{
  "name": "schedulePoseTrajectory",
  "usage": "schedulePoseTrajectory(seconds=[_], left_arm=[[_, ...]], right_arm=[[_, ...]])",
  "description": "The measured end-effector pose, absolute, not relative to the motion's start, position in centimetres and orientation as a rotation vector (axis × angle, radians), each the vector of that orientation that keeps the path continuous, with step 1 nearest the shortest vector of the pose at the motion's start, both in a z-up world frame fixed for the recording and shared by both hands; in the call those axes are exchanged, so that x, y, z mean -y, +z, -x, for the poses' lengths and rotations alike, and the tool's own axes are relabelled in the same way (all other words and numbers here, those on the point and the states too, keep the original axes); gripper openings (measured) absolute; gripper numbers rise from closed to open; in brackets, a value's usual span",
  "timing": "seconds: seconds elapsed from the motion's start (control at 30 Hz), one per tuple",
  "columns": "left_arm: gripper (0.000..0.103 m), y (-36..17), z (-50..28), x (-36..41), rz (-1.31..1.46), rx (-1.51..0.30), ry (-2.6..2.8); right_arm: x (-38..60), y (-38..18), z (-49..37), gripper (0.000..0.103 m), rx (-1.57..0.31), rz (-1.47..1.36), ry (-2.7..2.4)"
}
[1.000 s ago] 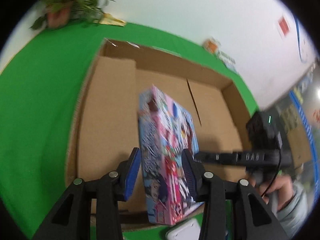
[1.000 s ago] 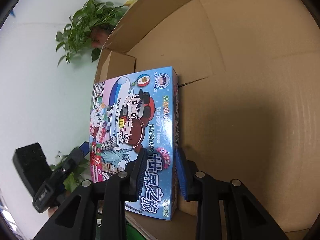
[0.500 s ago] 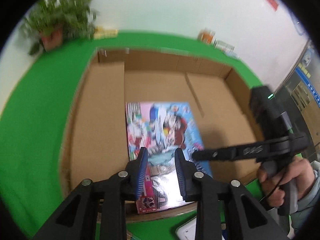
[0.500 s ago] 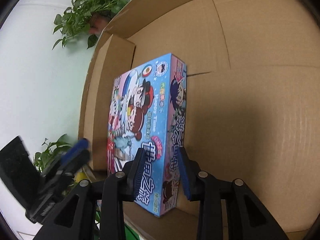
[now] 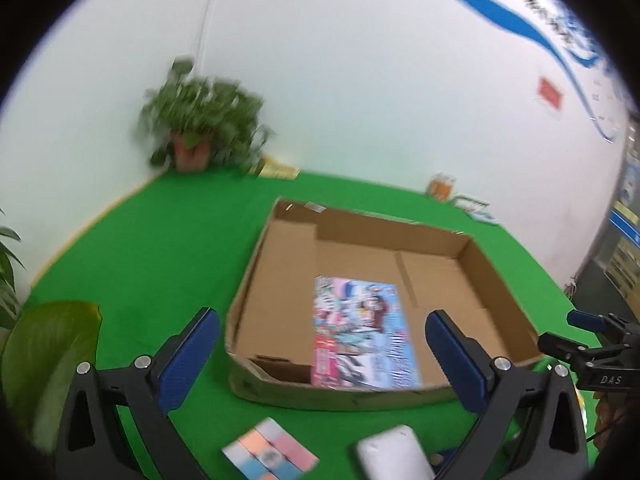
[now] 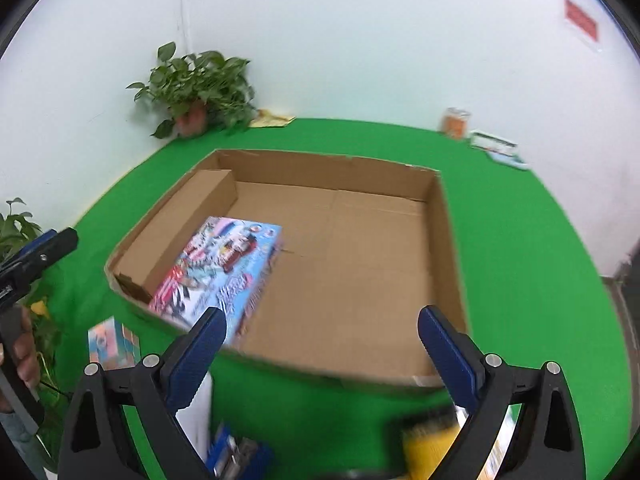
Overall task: Organize rigid objects
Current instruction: 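Withdraw both grippers and move them toward the silver metal cylinder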
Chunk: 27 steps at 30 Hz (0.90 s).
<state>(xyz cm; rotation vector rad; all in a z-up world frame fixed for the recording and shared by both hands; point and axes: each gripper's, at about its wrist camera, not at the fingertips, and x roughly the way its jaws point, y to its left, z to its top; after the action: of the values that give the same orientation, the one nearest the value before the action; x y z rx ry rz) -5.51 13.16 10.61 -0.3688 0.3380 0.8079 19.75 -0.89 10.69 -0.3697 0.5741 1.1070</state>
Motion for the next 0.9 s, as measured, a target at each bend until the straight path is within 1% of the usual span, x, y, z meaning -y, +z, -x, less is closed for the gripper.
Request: schedulePoseTrajectory(seconds=[0.1, 0.3, 0.5, 0.73, 0.9], left_arm=[[0.102, 11.4, 5.1, -9.5, 0.290, -0.317, 0.782], [0.102, 10.8, 4.3, -6.2, 0.373, -0.376, 0.675], [0.102, 10.7, 3.8, -2.0, 0.320, -0.366, 0.700], [0.102, 8.2, 3.5, -0.2, 0.378, -0.418, 0.766], [0.102, 7.5, 4.3, -0.2, 0.408, -0.462, 0.779]], right_arm=[[3.6, 10.5, -17.4, 0.102, -0.534, 0.377, 1.075], [9.6, 8.8, -15.6, 0.102, -0.549, 0.347, 1.079], [13.0, 7.9, -14.6, 0.102, -0.526, 0.317, 1.087], [15.8, 6.3, -14.6, 0.102, -0.538, 0.299, 1.133], [17.2, 5.0, -14.3, 0.102, -0.545, 0.301, 1.189]])
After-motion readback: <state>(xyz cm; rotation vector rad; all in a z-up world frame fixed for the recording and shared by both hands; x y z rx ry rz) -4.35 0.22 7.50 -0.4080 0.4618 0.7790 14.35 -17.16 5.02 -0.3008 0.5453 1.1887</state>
